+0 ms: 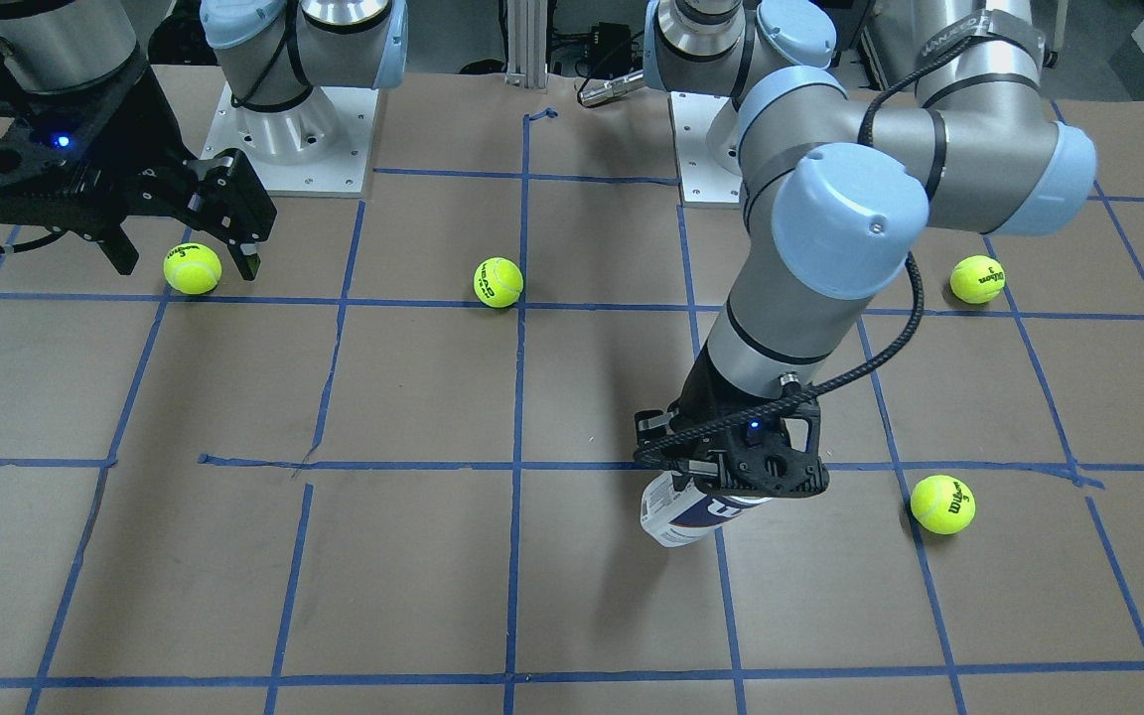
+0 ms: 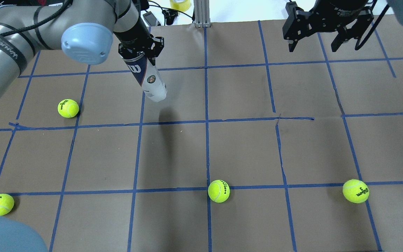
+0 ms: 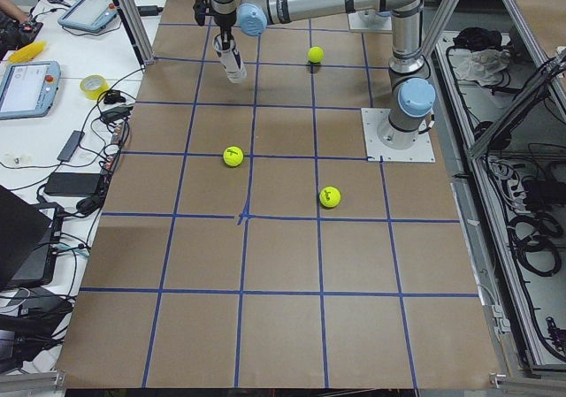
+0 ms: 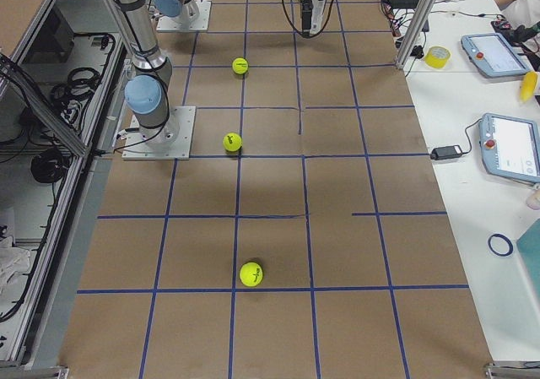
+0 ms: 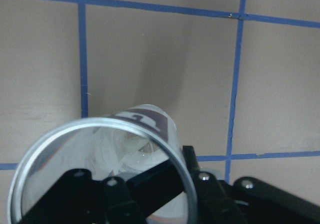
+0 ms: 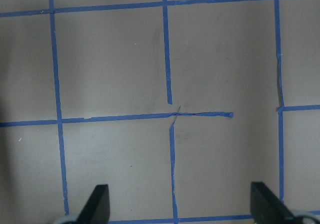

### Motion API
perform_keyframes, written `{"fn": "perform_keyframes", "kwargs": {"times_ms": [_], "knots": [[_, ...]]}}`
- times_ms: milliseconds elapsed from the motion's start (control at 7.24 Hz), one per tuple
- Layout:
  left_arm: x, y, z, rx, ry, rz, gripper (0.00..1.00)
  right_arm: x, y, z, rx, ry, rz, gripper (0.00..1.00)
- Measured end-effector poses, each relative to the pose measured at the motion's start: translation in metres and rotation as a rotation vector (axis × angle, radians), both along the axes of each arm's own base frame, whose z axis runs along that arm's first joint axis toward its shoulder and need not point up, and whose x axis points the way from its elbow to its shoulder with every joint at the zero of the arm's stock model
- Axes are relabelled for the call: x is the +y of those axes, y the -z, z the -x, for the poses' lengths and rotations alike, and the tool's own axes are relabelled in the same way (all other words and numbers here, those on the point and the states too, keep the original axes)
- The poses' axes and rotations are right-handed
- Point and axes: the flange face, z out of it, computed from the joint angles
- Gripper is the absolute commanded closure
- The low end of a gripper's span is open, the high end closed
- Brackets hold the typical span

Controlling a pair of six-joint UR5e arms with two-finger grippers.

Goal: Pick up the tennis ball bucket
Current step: 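Swing the can upright with the left gripper and set it on its base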

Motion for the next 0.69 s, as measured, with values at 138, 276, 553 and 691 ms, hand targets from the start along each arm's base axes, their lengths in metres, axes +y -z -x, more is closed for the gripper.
{"fn": "perform_keyframes", "kwargs": {"times_ms": [138, 276, 553, 691], "knots": [[-0.002, 0.003, 0.011, -0.030, 0.017, 0.038, 1.00, 0.000, 0.000, 0.000, -0.001, 0.000, 0.000, 0.00], [-0.005, 0.009, 0.018, -0.040, 0.027, 0.059, 1.00, 0.000, 0.000, 0.000, 0.000, 0.001, 0.001, 0.00], [-0.009, 0.028, 0.024, -0.045, 0.035, 0.071, 1.00, 0.000, 0.000, 0.001, 0.000, 0.000, 0.000, 0.00], [-0.011, 0.037, 0.025, -0.044, 0.036, 0.073, 1.00, -0.001, 0.000, 0.001, 0.001, 0.000, 0.000, 0.00]]}}
